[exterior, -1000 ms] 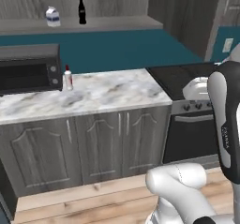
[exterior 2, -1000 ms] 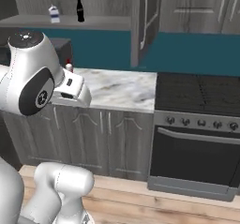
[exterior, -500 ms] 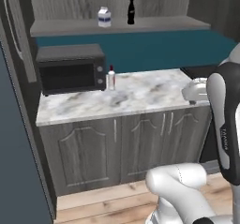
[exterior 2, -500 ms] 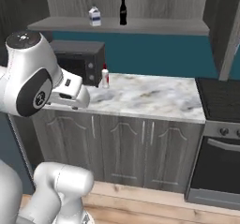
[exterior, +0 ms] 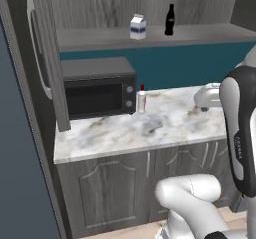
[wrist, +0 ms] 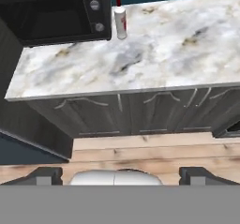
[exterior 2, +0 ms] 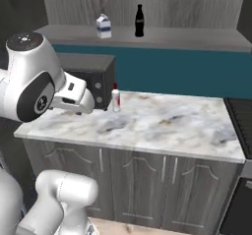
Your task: Sort all alcoholic drinks to one cabinet, and non-alcoholic drinks to the other.
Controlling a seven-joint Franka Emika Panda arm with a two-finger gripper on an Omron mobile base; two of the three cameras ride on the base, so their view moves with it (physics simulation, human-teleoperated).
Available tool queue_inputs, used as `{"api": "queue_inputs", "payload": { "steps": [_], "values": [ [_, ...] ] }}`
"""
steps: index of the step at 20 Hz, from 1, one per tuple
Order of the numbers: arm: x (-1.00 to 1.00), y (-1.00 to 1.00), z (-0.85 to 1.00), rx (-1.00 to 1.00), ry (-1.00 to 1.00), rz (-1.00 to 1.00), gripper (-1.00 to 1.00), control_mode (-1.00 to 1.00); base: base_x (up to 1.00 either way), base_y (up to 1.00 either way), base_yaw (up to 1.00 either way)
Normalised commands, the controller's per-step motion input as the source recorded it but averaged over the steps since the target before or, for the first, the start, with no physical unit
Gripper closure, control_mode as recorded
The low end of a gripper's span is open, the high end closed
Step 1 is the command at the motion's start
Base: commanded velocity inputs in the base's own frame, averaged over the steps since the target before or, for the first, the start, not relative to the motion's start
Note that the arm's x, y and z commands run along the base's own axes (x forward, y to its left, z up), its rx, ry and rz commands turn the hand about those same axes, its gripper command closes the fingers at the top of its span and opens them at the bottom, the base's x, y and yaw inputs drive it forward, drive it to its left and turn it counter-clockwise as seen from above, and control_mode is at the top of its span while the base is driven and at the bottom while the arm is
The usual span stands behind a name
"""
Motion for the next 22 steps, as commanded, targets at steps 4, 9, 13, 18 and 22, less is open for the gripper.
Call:
{"api": "queue_inputs", "payload": {
  "steps": [4, 9, 13, 18, 22],
  "values": [
    [0.00, 0.00, 0.00, 0.00, 0.00, 0.00, -1.00, 1.00, 0.72, 0.30, 0.00],
    [0.00, 0.00, 0.00, 0.00, 0.00, 0.00, -1.00, 1.00, 0.15, 0.11, 0.00],
    [0.01, -0.09, -0.19, 0.00, -0.01, 0.03, -1.00, -1.00, 0.00, 0.00, 0.00],
    [0.32, -0.50, -0.42, 0.05, -0.14, 0.35, -1.00, -1.00, 0.00, 0.00, 0.00],
    [0.84, -0.39, -0.46, 0.13, -0.19, 0.54, -1.00, -1.00, 0.00, 0.00, 0.00]
  ]
}}
